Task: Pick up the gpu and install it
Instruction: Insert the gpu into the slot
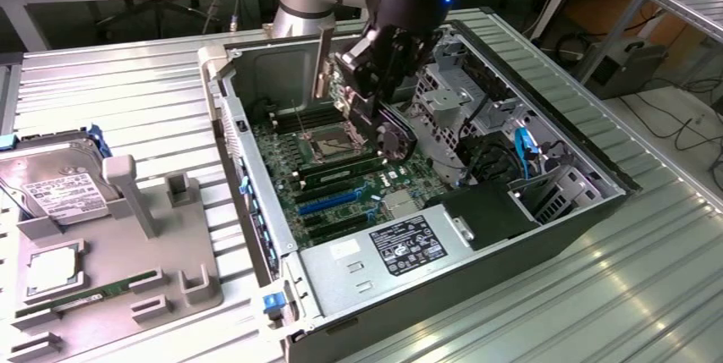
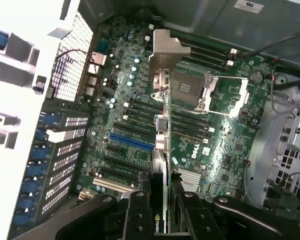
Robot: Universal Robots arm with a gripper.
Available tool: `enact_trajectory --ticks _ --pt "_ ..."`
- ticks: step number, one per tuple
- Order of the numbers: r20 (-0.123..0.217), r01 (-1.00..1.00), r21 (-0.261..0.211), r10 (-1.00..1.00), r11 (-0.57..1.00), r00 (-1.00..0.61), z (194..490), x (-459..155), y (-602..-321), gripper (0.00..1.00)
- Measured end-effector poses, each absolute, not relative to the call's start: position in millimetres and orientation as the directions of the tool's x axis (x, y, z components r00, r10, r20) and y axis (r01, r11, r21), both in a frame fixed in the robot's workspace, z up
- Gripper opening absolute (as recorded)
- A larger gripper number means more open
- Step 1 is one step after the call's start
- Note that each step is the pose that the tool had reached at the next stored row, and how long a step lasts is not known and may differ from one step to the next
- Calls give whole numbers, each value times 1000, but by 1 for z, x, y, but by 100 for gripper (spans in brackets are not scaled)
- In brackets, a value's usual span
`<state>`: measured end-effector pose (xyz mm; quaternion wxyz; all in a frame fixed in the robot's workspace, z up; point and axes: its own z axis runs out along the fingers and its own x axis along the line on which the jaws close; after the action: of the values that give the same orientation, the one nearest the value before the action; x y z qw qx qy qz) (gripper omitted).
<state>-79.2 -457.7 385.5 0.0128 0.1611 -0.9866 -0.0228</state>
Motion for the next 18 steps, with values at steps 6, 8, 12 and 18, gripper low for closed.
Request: enact_trajectory --ticks 6,8,12,18 --pt "18 -450 49 -452 892 -892 383 -79 -458 26" --pt "18 -483 49 -484 874 -875 382 -79 -458 26" --pt "18 -555 49 -556 831 -831 380 -79 -458 26" --pt "18 -680 49 -681 732 -732 375 -79 -458 26"
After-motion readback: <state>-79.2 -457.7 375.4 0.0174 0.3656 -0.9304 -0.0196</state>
